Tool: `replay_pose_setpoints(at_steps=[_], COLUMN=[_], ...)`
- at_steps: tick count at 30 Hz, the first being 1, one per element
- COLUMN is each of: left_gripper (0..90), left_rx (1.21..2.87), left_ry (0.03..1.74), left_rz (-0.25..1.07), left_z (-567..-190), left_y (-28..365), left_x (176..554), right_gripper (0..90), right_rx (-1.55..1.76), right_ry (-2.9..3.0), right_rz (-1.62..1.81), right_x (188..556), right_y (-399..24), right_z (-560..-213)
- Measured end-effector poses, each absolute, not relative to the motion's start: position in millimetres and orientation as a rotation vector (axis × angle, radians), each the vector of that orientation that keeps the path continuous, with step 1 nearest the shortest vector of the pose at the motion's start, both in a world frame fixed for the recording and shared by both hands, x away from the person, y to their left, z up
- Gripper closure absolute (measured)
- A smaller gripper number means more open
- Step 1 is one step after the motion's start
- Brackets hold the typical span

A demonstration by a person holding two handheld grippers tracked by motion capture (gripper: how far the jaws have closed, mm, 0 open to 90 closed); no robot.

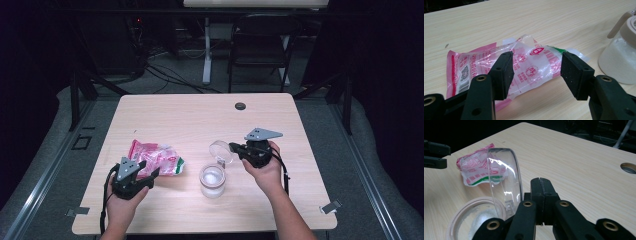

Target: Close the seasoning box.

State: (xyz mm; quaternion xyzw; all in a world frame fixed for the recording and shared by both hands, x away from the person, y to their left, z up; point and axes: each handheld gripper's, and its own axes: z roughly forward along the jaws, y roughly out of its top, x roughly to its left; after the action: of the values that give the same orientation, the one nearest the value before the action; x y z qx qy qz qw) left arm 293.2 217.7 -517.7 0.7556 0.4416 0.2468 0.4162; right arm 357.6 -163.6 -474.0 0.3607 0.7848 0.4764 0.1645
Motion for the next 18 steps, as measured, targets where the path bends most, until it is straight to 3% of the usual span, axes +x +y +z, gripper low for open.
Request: replay_pose_setpoints(at_steps=[18], left_gripper=[43.9], left_rx=[1.899], left_ry=[1.093], left_rz=[0.602], left_z=[-518], left_y=[213], left_x=[299], right_gripper=[88.1], right_rx=[0.903], right_ry=[2.353], right_rz=[1.331], right_x=[341], right_y=[-132], right_z=[-480])
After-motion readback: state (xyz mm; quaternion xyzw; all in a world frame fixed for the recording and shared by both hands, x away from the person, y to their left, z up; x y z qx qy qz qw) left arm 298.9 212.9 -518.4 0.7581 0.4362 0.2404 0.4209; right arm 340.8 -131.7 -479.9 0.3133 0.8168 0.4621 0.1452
